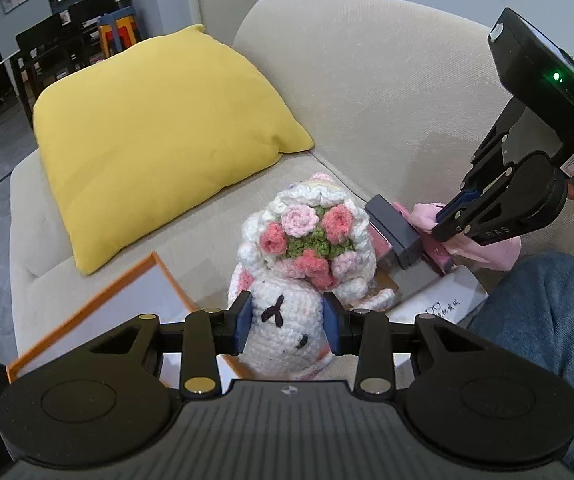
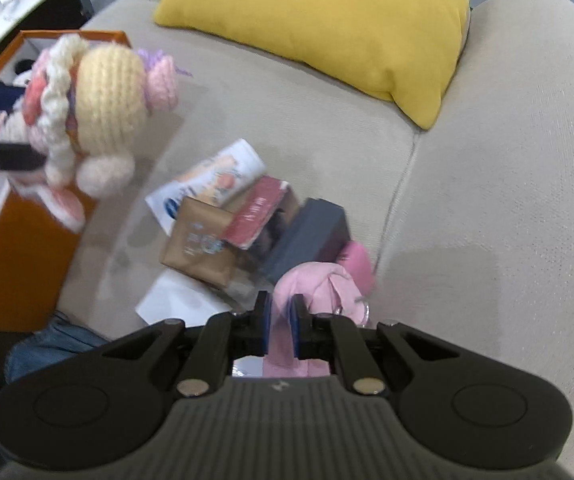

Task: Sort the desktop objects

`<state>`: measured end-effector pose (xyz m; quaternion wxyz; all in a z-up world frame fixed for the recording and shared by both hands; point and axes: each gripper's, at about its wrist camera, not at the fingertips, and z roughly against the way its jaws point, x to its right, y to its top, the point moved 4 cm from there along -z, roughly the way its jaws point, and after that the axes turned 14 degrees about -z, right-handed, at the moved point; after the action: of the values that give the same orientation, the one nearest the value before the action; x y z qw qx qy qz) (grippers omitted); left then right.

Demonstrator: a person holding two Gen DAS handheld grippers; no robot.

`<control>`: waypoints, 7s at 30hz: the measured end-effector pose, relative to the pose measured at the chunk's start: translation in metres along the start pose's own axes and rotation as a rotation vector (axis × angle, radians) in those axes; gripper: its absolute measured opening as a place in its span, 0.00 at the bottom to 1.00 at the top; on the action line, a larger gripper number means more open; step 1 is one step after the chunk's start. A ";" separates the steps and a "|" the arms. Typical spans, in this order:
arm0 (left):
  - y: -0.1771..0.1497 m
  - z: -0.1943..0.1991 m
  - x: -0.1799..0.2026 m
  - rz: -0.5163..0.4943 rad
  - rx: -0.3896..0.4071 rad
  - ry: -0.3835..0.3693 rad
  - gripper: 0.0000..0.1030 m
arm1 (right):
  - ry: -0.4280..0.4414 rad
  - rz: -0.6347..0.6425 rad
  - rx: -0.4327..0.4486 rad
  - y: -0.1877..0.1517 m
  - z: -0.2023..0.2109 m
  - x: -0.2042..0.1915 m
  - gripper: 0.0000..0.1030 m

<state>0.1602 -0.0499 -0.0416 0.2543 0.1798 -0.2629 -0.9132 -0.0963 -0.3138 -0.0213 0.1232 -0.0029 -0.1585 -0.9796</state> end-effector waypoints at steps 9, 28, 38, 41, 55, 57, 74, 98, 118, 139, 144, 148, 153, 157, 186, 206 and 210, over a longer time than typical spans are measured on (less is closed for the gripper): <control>-0.027 0.026 -0.007 0.085 -0.007 0.043 0.41 | -0.007 0.031 0.141 0.009 0.054 -0.025 0.08; -0.100 0.060 -0.037 0.221 -0.064 0.095 0.41 | 0.121 0.006 0.209 0.035 0.023 -0.114 0.07; -0.121 0.035 -0.038 0.283 -0.119 0.055 0.41 | 0.118 -0.003 0.152 -0.017 0.025 -0.098 0.07; -0.120 0.031 -0.046 0.334 -0.112 0.057 0.41 | 0.139 -0.002 0.069 -0.032 0.025 -0.095 0.07; -0.100 -0.022 -0.082 0.517 -0.088 0.109 0.41 | 0.127 0.063 0.045 -0.024 0.024 -0.099 0.38; -0.098 -0.026 -0.086 0.534 -0.080 0.113 0.41 | 0.130 0.058 0.037 -0.019 0.022 -0.098 0.38; -0.101 -0.030 -0.092 0.639 -0.039 -0.063 0.52 | 0.206 0.049 -0.052 -0.026 0.015 -0.105 0.25; -0.129 -0.045 -0.086 0.632 -0.048 -0.056 0.30 | 0.140 -0.060 0.024 0.017 0.011 -0.064 0.50; -0.104 -0.025 -0.094 0.517 0.006 0.046 0.29 | 0.194 -0.038 0.058 0.013 0.024 -0.082 0.23; -0.076 -0.073 -0.119 0.463 0.004 0.014 0.28 | 0.210 -0.126 0.082 0.036 -0.016 -0.102 0.24; -0.073 -0.058 -0.119 0.444 0.016 0.034 0.28 | 0.215 -0.123 0.034 0.021 -0.012 -0.099 0.23; -0.075 -0.024 -0.115 0.422 0.049 0.061 0.28 | 0.232 -0.176 0.096 0.022 0.010 -0.094 0.23; -0.088 0.021 -0.111 0.405 0.025 0.121 0.28 | 0.235 -0.194 0.229 0.018 0.061 -0.099 0.23; -0.105 0.058 -0.114 0.422 0.015 0.189 0.28 | 0.273 -0.163 0.353 0.015 0.108 -0.120 0.23; -0.165 0.028 -0.045 0.356 -0.074 0.076 0.23 | 0.037 -0.261 0.296 -0.023 0.001 -0.222 0.23; -0.141 0.002 -0.024 0.256 -0.065 -0.023 0.22 | 0.156 -0.290 0.409 -0.030 0.050 -0.197 0.43; -0.140 0.004 -0.022 0.218 -0.057 -0.020 0.22 | 0.152 -0.314 0.467 -0.033 0.069 -0.174 0.47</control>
<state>0.1244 0.0661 -0.1143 0.3547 0.1337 -0.2574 -0.8889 0.0618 -0.2204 0.0266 -0.0212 0.1235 -0.3685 -0.9211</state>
